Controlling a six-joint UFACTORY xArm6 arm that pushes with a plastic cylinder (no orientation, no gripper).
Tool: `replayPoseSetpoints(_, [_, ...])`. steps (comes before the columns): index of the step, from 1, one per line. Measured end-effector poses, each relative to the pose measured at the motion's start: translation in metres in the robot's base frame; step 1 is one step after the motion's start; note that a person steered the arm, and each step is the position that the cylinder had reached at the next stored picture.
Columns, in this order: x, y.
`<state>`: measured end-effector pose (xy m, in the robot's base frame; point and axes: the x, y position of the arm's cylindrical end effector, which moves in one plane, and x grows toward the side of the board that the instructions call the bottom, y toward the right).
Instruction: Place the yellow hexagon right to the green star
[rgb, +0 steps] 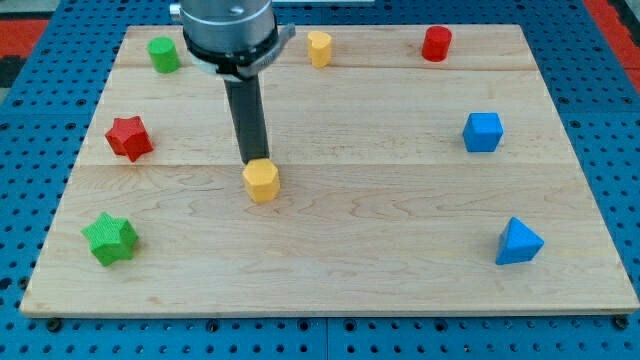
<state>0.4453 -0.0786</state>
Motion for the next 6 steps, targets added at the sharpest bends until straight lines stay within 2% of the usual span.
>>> replayPoseSetpoints(1, [0.010,-0.027])
replayPoseSetpoints(2, [0.044,0.030])
replayPoseSetpoints(4, [0.036,0.072])
replayPoseSetpoints(5, [0.069,0.077])
replayPoseSetpoints(6, [0.076,0.085])
